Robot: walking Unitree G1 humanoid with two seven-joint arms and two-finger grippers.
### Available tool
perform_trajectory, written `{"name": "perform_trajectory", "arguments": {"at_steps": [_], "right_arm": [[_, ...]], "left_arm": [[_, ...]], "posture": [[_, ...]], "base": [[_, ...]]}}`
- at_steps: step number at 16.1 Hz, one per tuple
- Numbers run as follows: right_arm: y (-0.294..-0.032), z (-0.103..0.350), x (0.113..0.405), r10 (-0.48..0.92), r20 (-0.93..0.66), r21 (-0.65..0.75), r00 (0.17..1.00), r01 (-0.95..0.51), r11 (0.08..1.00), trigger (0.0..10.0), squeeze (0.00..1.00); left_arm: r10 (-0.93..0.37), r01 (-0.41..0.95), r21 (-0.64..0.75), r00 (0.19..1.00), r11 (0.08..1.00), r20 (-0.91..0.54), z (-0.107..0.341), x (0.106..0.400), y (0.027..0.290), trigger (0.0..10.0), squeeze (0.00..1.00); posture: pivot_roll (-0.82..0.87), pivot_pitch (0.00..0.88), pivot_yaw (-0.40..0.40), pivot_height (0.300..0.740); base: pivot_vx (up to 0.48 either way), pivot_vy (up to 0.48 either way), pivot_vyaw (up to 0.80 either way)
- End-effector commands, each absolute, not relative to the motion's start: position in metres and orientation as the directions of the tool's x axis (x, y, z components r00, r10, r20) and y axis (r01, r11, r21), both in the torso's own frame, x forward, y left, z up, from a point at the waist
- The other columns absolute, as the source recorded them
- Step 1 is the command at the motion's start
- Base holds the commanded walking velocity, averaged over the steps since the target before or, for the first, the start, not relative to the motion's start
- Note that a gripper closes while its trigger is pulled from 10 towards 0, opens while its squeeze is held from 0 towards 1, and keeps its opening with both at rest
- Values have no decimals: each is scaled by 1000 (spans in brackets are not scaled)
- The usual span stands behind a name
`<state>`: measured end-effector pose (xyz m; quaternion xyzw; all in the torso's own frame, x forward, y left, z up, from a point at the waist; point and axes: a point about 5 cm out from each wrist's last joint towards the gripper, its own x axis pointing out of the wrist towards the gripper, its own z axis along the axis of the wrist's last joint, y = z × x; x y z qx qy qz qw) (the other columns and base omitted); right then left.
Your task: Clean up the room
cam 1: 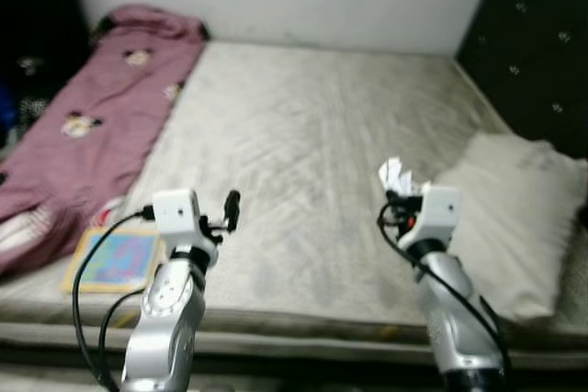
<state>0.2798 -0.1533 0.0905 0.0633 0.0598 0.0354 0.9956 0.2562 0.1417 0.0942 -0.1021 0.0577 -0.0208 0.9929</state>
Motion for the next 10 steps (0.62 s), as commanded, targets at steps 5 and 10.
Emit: {"name": "perform_trajectory", "arguments": {"at_steps": [5,10], "right_arm": [[-152,94,283,89,-107,113,990,-76,991,10000,0],[-150,93,284,104,-119,96,987,-93,991,10000,0]], "left_arm": [[-52,29,-207,993,978,-110,96,259,142,10000,0],[-49,24,-215,992,976,-113,95,260,142,10000,0]], "posture": [[63,0,-26,740],[62,0,-30,740]], "base": [[0,480,0],[0,480,-606]]}}
